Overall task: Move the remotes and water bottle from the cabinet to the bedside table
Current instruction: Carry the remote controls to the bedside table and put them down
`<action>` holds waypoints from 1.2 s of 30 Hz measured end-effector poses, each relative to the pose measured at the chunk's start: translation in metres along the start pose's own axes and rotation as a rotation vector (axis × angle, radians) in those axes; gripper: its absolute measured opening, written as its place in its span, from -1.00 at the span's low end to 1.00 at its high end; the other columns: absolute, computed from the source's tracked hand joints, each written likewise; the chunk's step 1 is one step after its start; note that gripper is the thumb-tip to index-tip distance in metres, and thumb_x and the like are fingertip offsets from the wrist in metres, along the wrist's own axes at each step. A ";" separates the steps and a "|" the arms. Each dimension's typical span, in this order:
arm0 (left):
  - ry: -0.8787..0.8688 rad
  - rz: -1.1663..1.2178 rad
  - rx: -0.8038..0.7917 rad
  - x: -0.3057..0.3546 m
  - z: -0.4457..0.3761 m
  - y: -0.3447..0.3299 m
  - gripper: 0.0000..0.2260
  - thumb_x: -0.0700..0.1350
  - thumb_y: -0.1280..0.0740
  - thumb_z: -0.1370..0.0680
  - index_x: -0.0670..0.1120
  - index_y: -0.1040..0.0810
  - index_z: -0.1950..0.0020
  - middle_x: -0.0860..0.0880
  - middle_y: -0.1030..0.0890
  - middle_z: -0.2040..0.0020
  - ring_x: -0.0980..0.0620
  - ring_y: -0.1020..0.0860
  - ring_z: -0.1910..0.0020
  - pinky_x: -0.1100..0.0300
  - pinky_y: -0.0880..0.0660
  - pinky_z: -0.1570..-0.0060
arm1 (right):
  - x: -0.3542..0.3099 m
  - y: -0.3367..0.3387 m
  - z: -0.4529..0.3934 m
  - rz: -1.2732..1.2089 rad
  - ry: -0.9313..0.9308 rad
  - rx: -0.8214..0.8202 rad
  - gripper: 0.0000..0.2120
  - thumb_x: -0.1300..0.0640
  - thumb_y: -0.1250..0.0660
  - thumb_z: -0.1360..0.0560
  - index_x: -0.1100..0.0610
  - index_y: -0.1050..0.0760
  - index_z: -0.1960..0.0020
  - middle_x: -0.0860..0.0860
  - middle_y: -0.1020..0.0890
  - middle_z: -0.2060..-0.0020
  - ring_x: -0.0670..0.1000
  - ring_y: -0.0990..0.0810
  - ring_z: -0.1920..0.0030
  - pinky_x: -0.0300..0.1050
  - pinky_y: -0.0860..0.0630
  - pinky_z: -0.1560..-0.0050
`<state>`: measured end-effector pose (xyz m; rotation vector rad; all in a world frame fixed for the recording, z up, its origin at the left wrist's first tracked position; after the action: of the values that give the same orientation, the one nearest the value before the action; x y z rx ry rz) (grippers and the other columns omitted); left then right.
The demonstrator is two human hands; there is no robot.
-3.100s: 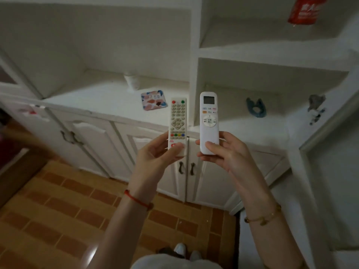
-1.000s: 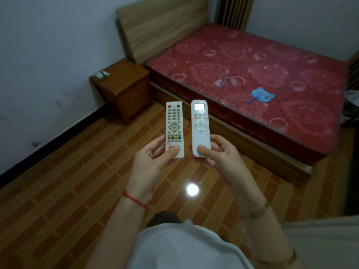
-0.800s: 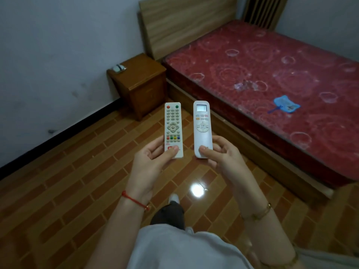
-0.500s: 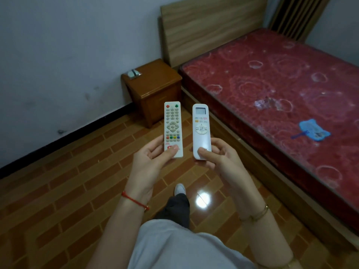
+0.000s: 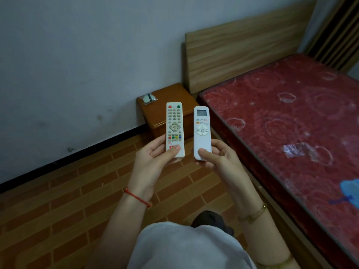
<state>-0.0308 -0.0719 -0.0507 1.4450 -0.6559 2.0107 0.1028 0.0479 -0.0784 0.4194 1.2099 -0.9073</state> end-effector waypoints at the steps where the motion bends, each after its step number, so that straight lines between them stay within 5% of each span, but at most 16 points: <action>1: 0.004 0.001 0.013 0.002 -0.013 -0.002 -0.55 -0.15 -0.48 -0.44 0.03 -0.52 -0.32 0.05 -0.68 -0.13 0.13 -0.66 -0.07 0.24 -0.62 0.06 | -0.003 0.001 -0.016 0.004 -0.006 -0.011 -0.67 0.25 -0.42 -0.49 0.19 -0.47 -0.24 0.04 -0.72 -0.01 0.05 -0.72 0.00 -0.09 -0.62 0.03; 9: 0.050 0.012 0.130 0.018 -0.129 -0.025 -0.52 -0.13 -0.48 -0.44 0.02 -0.51 -0.35 0.06 -0.69 -0.11 0.12 -0.66 -0.09 0.04 -0.57 -0.17 | -0.037 0.007 -0.150 0.031 -0.048 -0.111 -0.66 0.26 -0.42 -0.49 0.22 -0.47 -0.24 0.10 -0.71 -0.02 0.09 -0.72 0.02 -0.10 -0.62 0.05; 14: 0.052 0.039 0.190 0.039 -0.202 -0.046 -0.49 -0.15 -0.48 -0.44 -0.03 -0.48 -0.38 0.04 -0.69 -0.12 0.12 -0.67 -0.06 0.10 -0.60 -0.12 | -0.078 0.010 -0.234 0.078 -0.068 -0.206 -0.69 0.27 -0.40 -0.50 0.22 -0.47 -0.22 0.09 -0.72 0.02 0.04 -0.73 0.10 -0.20 -0.61 0.12; 27: 0.110 0.094 0.409 0.058 -0.336 -0.047 -0.58 -0.19 -0.46 -0.44 0.04 -0.55 -0.27 0.19 -0.65 0.00 0.18 -0.63 -0.03 0.30 -0.62 0.12 | -0.108 -0.023 -0.396 0.149 -0.214 -0.375 -0.68 0.27 -0.41 -0.50 0.20 -0.45 -0.22 0.12 -0.70 -0.07 0.08 -0.73 0.01 -0.01 -0.63 -0.06; 32: 0.186 0.095 0.441 0.052 -0.393 -0.021 -0.57 -0.18 -0.47 -0.43 0.05 -0.54 -0.28 0.07 -0.63 -0.14 0.05 -0.59 -0.15 0.06 -0.58 -0.14 | -0.102 -0.049 -0.456 0.160 -0.263 -0.363 -0.72 0.28 -0.40 -0.50 0.16 -0.46 -0.19 0.09 -0.71 -0.01 0.03 -0.74 0.06 -0.14 -0.64 0.05; 36: 0.248 0.065 0.420 0.042 -0.454 0.004 -0.59 -0.19 -0.46 -0.45 0.06 -0.54 -0.26 0.13 -0.62 -0.06 0.03 -0.59 -0.14 0.05 -0.58 -0.13 | -0.084 -0.073 -0.512 0.200 -0.337 -0.316 -0.73 0.28 -0.40 -0.50 0.13 -0.47 -0.17 0.09 -0.71 -0.01 0.02 -0.74 0.07 -0.15 -0.65 0.06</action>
<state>-0.3492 0.2400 -0.1446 1.3735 -0.1819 2.4309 -0.2766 0.4009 -0.1591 0.1223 0.9592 -0.5733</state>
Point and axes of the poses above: each hand's wrist, its own z-axis away from the middle knuckle, its own y-axis out of the back of the hand, x = y × z, the point moved 8 cm from there along -z, towards the middle knuckle
